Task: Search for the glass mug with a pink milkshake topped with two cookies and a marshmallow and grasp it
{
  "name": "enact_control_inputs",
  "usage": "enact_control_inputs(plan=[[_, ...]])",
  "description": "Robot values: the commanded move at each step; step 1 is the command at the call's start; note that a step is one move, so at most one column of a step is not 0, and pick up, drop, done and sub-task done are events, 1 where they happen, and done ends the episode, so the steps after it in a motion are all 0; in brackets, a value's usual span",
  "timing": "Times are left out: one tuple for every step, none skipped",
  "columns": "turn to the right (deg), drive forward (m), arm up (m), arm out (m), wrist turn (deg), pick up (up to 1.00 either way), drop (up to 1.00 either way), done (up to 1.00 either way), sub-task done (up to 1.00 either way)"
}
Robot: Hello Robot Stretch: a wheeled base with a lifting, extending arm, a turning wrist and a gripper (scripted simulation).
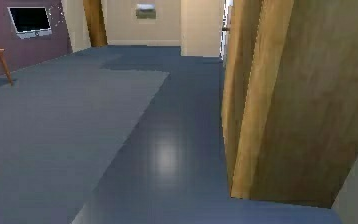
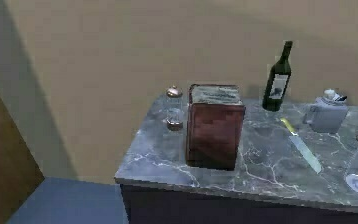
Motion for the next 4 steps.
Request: enact_control_inputs(plan=[[36.0, 0.0, 0.0, 0.0, 0.0, 0.0, 0.0, 0.0, 0.0], [45.0, 0.0, 0.0, 0.0, 0.0, 0.0, 0.0, 0.0, 0.0], [45.0, 0.0, 0.0, 0.0, 0.0, 0.0, 0.0, 0.0, 0.0], [21.0, 0.0, 0.0, 0.0, 0.0, 0.0, 0.0, 0.0, 0.0]])
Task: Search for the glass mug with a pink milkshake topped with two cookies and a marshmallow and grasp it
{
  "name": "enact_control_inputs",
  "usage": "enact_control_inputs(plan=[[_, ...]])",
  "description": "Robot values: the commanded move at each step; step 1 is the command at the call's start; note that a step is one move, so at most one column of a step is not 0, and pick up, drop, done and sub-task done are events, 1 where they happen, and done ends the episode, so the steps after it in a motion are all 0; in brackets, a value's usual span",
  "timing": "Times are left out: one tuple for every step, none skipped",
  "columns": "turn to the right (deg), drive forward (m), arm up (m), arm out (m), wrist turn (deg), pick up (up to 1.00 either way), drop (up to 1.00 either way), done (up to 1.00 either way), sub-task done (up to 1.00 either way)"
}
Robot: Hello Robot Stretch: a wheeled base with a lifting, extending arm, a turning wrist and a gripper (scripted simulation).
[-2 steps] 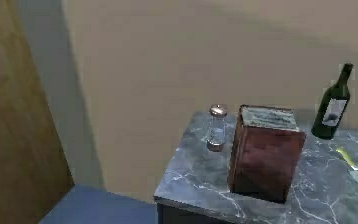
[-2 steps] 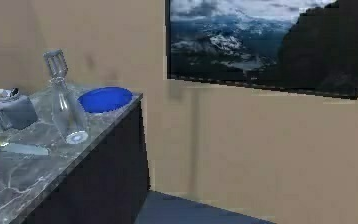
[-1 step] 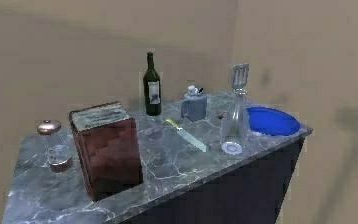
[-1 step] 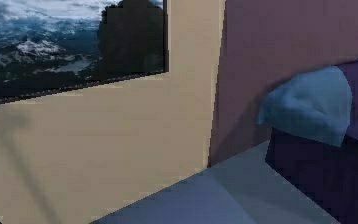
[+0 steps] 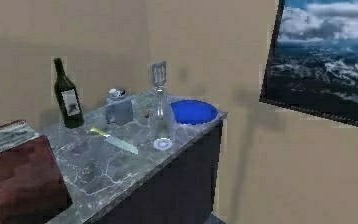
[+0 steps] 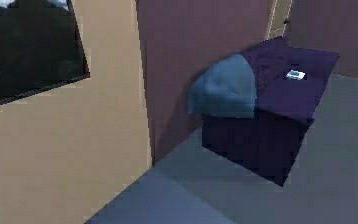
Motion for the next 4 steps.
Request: enact_control_inputs(plan=[[0.0, 0.35, 0.0, 0.0, 0.0, 0.0, 0.0, 0.0, 0.0], [-45.0, 0.0, 0.0, 0.0, 0.0, 0.0, 0.0, 0.0, 0.0], [-45.0, 0.0, 0.0, 0.0, 0.0, 0.0, 0.0, 0.0, 0.0], [-24.0, 0.0, 0.0, 0.0, 0.0, 0.0, 0.0, 0.0, 0.0]])
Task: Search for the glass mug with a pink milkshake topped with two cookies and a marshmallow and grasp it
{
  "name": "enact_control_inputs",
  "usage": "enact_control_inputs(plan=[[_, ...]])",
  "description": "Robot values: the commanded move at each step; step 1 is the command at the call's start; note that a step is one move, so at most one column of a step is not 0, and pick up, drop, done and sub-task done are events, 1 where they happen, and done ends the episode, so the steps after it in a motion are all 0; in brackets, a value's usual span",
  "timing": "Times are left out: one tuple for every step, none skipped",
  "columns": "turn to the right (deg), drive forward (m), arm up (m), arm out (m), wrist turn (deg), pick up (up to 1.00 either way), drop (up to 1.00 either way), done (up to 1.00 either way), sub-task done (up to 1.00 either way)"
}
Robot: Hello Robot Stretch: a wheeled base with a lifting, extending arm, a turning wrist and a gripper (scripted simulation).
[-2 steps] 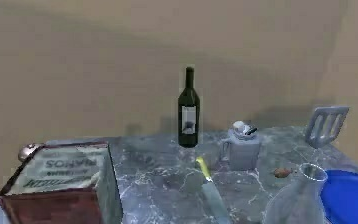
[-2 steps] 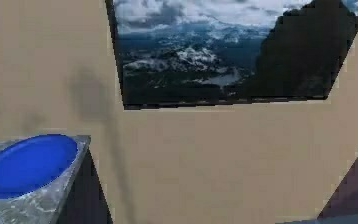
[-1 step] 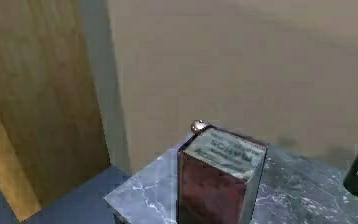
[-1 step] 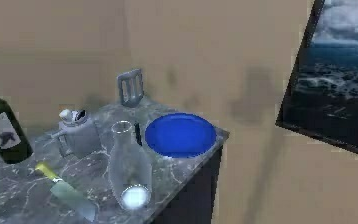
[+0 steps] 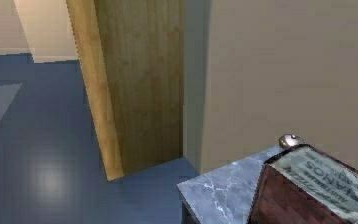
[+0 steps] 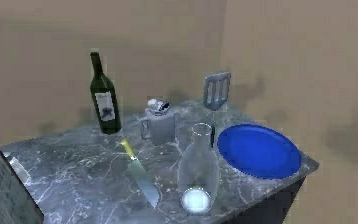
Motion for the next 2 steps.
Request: enact_control_inputs(plan=[[0.0, 0.0, 0.5, 0.0, 0.0, 0.0, 0.0, 0.0, 0.0], [0.0, 0.0, 0.38, 0.0, 0.0, 0.0, 0.0, 0.0, 0.0]])
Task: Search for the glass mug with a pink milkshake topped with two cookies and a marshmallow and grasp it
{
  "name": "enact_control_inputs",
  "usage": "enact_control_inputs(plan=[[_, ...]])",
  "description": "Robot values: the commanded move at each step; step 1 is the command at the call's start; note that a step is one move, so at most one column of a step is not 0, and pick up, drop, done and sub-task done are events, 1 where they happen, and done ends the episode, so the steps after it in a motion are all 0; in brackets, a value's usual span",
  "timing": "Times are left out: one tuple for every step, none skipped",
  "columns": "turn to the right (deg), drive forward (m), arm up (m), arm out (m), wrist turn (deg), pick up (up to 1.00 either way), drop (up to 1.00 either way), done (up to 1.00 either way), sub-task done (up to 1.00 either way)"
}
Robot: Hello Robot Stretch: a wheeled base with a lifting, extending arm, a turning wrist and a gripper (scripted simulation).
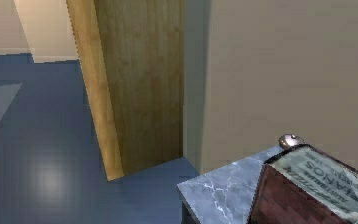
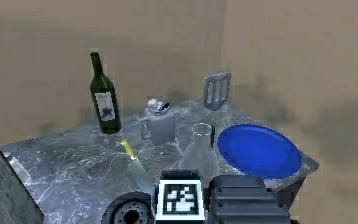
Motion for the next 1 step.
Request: enact_control_inputs(plan=[[0.0, 0.0, 0.0, 0.3, 0.0, 0.0, 0.0, 0.0, 0.0]])
